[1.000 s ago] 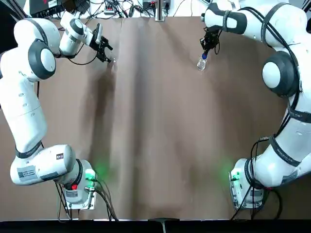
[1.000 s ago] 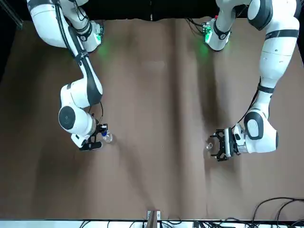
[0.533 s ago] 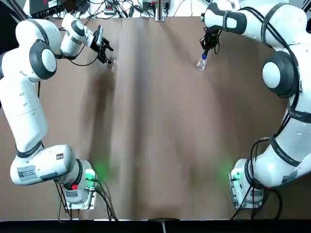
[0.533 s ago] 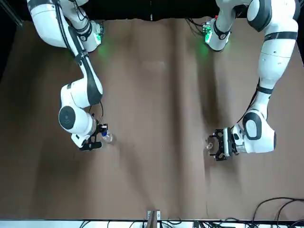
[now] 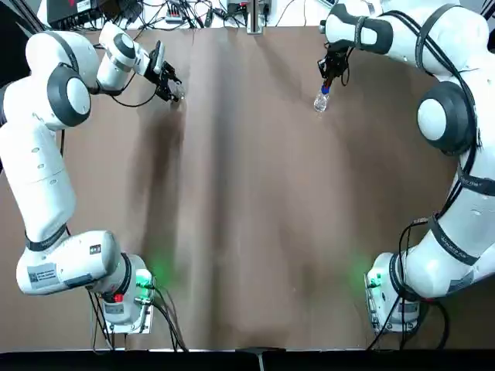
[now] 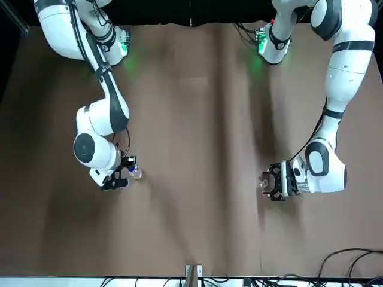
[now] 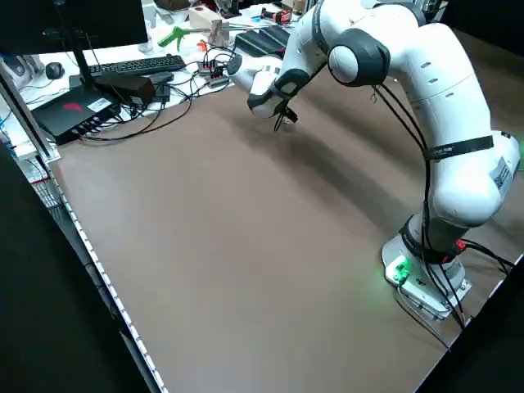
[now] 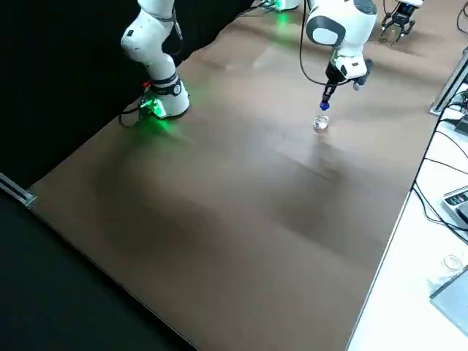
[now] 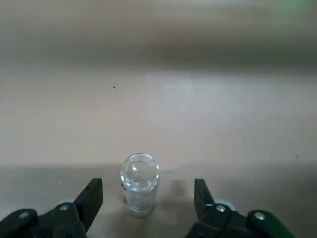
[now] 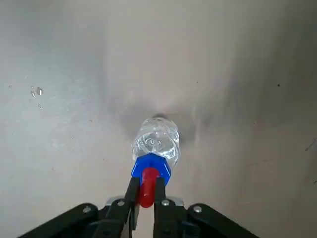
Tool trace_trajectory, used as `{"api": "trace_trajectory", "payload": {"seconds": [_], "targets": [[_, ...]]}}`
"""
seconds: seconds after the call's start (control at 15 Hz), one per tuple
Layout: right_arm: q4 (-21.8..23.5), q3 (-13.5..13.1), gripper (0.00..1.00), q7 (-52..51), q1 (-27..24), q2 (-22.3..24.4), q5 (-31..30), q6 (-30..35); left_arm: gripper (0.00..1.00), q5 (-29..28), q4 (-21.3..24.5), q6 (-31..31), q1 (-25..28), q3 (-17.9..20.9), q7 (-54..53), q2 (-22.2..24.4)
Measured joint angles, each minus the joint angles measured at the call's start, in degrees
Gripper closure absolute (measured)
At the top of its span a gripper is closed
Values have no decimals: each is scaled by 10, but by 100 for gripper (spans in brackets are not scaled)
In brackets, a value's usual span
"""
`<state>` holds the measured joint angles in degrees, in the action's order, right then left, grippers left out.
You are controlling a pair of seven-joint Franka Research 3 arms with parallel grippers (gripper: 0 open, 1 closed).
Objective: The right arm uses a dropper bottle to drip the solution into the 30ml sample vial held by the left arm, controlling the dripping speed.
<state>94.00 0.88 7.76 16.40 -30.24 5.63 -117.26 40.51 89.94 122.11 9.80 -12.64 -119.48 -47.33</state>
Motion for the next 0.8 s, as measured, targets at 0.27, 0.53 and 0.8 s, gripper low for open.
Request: {"api": "trace_trajectory", "payload": {"seconds": [0.27, 0.53, 0.8], "targets": [[0, 0, 81, 0, 0, 0, 0, 0, 17, 7, 0, 0, -4, 0, -1, -1], [0, 0, 83, 0, 0, 0, 0, 0, 35, 7, 0, 2, -10, 0, -16, -5], [-5, 0, 84, 0, 0, 0, 0, 0, 35, 8, 0, 2, -9, 0, -21, -5]]}}
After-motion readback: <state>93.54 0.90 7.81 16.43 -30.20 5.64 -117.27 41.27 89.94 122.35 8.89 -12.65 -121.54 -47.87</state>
